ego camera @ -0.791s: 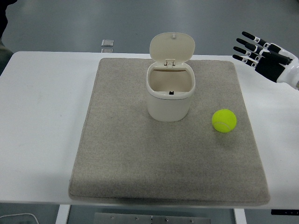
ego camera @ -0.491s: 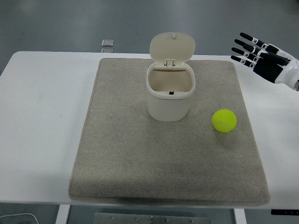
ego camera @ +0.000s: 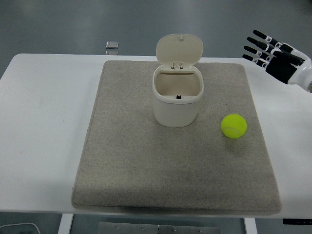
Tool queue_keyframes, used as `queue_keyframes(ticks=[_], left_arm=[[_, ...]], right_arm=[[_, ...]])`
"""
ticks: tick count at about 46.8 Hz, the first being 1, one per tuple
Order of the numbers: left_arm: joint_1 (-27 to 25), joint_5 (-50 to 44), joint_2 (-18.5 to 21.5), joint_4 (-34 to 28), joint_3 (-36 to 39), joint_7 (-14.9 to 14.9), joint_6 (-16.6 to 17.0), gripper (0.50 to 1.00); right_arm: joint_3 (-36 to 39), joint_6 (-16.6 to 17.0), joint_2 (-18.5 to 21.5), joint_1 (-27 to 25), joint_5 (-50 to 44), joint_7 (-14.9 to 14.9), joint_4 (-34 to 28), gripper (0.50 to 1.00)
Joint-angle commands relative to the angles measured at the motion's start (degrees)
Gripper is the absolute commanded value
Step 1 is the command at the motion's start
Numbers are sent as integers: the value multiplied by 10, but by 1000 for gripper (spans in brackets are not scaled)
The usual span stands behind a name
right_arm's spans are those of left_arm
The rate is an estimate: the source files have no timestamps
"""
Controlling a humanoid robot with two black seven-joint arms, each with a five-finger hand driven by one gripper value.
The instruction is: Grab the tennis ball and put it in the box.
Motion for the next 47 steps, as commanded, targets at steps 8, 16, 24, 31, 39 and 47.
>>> queue_keyframes(ticks=[8,16,24,31,39,47], left_arm=[[0,0,0,-2,0,0,0,992],[0,0,0,-2,0,0,0,992],[0,0,0,-2,0,0,0,992],[0,0,0,-2,0,0,0,992],[0,0,0,-2,0,0,0,992],[0,0,0,-2,0,0,0,992]], right_arm=[[-4,1,7,-1,-11,1,1,913],[-3,13,0,0,-11,1,2,913],[-2,19,2,0,-11,0,2,913],[-3,19,0,0,-14,0,2,913],[-1,14,-1,2,-84,3,2,913],[-2,19,-15,0,-119,14,3,913]])
